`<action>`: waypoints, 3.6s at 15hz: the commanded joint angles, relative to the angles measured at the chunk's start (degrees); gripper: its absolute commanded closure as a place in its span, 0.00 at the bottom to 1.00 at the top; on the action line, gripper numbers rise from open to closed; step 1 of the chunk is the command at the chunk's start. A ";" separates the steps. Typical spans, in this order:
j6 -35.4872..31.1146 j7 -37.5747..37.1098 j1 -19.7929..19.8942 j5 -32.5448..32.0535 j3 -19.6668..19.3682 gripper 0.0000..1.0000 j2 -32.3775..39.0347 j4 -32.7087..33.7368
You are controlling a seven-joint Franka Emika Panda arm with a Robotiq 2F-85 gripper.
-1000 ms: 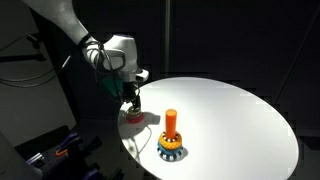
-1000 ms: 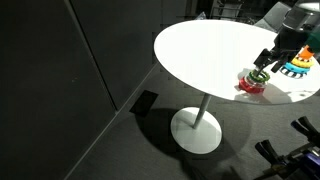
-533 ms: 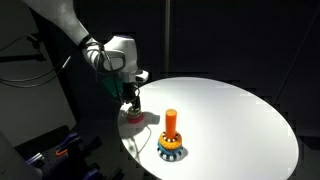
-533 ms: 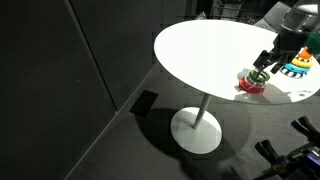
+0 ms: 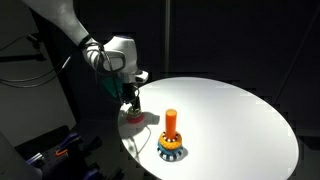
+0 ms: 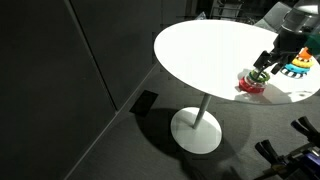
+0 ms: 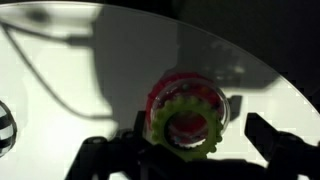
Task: Put the green ring on the orange stand
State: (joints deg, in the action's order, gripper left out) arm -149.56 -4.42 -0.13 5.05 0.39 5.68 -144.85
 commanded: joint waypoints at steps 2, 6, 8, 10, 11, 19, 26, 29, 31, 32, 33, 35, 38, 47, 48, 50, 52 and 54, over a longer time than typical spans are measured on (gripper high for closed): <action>0.06 -0.94 -0.09 -0.25 -0.18 0.00 -1.07 -0.81; 0.06 -1.17 -0.06 -0.48 -0.32 0.00 -0.91 -1.14; -0.15 -1.43 -0.09 -0.72 -0.40 0.00 -0.67 -1.21; -0.37 -1.73 -0.13 -0.96 -0.48 0.00 -0.28 -1.04; -0.38 -1.82 -0.13 -1.04 -0.52 0.00 -0.13 -0.91; -0.52 -2.71 0.01 -1.85 -1.10 0.00 0.68 -0.30; -0.39 -3.86 0.11 -3.12 -2.10 0.34 1.08 -0.21; -0.29 -4.73 0.00 -3.52 -2.21 0.60 1.13 -0.23; -0.19 -5.12 -0.03 -3.81 -2.19 0.75 1.02 -0.25; -0.17 -5.40 -0.04 -4.07 -2.20 0.84 0.94 -0.29; -0.08 -5.44 -0.03 -4.05 -2.18 0.92 0.84 -0.33; 0.02 -5.29 0.03 -3.87 -2.16 0.99 0.67 -0.44; 0.23 -5.11 0.12 -3.68 -2.20 0.97 0.31 -0.51; 0.97 -6.54 0.86 -5.00 -3.98 0.53 -1.35 1.02; 0.96 -6.85 1.00 -5.39 -4.26 0.45 -1.33 1.22; 0.90 -7.37 1.28 -5.96 -4.74 0.30 -1.04 1.60; 0.76 -7.97 1.59 -6.65 -5.20 0.14 -0.48 1.89; 0.75 -8.28 1.84 -6.87 -5.53 0.00 0.31 2.27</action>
State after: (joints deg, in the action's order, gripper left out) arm -149.56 -10.34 1.12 -0.10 -4.74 5.42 -143.73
